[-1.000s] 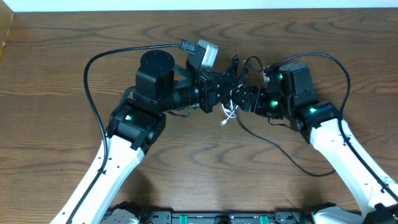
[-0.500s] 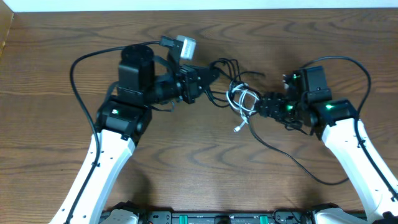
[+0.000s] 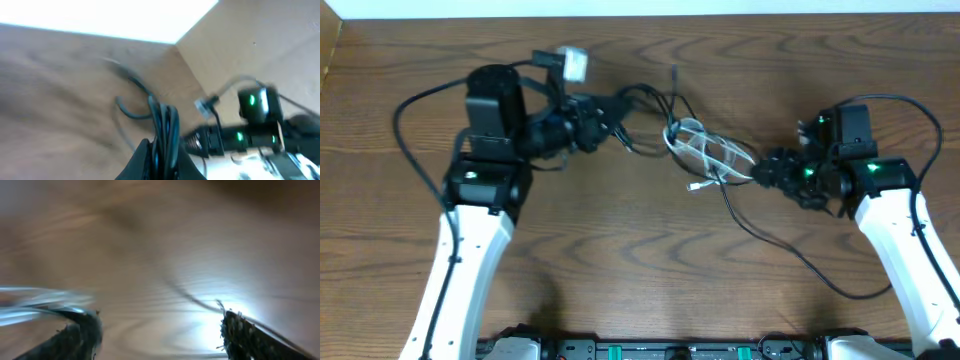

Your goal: Untangle cables

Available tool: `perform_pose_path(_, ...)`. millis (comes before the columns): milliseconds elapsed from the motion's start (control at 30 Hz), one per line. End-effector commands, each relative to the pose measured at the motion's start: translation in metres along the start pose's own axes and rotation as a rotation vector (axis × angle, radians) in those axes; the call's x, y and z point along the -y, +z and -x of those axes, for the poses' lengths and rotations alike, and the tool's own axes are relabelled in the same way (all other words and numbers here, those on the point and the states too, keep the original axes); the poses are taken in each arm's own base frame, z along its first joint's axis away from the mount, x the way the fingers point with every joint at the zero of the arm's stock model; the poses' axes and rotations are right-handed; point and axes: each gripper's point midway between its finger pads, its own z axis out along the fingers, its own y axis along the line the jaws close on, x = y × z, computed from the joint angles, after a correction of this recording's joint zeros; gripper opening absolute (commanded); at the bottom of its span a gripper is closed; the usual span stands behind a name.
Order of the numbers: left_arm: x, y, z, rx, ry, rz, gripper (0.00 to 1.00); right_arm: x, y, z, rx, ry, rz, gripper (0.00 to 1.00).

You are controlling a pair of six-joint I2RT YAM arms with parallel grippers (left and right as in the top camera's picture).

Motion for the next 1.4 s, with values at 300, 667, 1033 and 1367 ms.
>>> perform_pose_path(300,-0.016,-0.064,0.067,0.247,0.073,0.167,0.07,0.133,-0.011,0.018,0.100,0.166,-0.500,0.76)
perform_pose_path(667,-0.014,-0.060,0.057,0.212,-0.003,0.144,0.07,0.031,0.011,0.023,0.017,-0.076,0.083,0.77)
perform_pose_path(1033,0.034,-0.026,0.044,0.157,0.087,0.004,0.07,-0.081,-0.016,0.005,-0.050,-0.233,0.625,0.78)
perform_pose_path(1367,0.060,-0.003,0.033,0.137,0.122,-0.033,0.08,-0.154,-0.035,-0.031,-0.125,-0.376,0.847,0.78)
